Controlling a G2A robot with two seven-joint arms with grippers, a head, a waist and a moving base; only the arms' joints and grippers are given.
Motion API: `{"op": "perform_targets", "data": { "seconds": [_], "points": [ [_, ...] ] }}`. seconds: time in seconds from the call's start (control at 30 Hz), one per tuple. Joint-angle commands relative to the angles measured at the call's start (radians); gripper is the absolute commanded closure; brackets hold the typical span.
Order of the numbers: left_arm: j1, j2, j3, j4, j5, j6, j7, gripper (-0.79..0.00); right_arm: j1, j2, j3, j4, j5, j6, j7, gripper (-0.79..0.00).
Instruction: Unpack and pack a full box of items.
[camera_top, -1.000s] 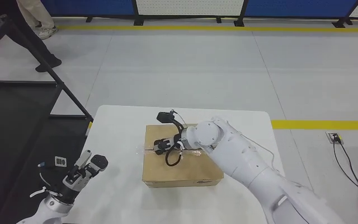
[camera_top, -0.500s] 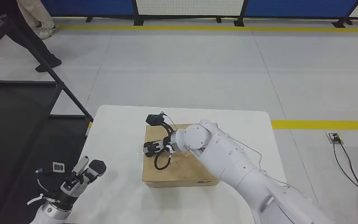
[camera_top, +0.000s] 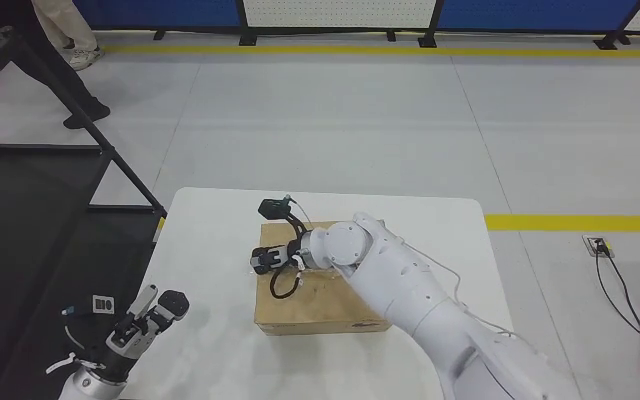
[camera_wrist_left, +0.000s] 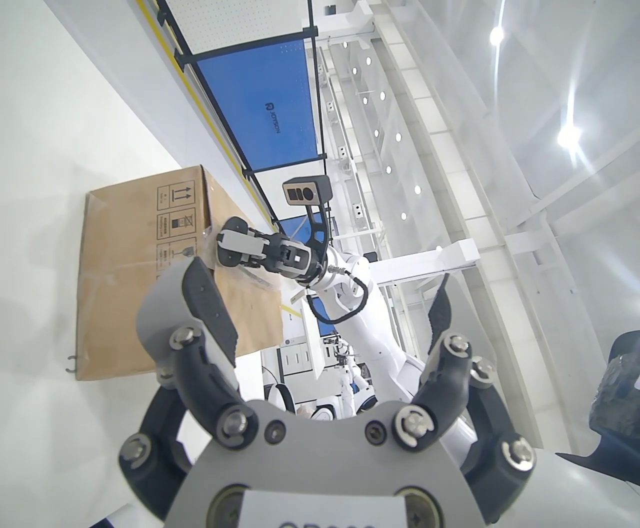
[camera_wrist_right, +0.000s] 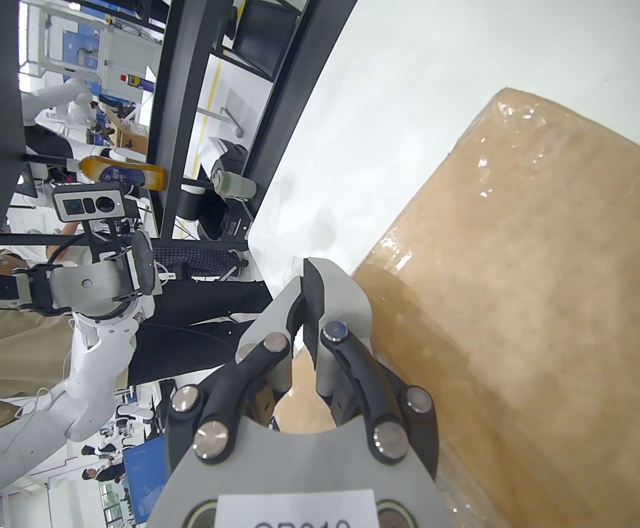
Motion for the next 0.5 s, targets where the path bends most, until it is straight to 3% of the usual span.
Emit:
{"op": "perform_targets", "data": {
  "seconds": [0.0,0.47],
  "points": [
    [-0.003,-0.001,0.001,-0.004,0.004,0.004,-0.002,-0.785,0.007,0.005,0.016,0.012,0.006,-0.016,0.020,0.000],
    [-0.049,-0.004,0.039,-0.019,0.045,0.048,-0.007,-0.785,0.006,0.074,0.091,0.006,-0.049,0.021,0.166,0.000]
  ]
}}
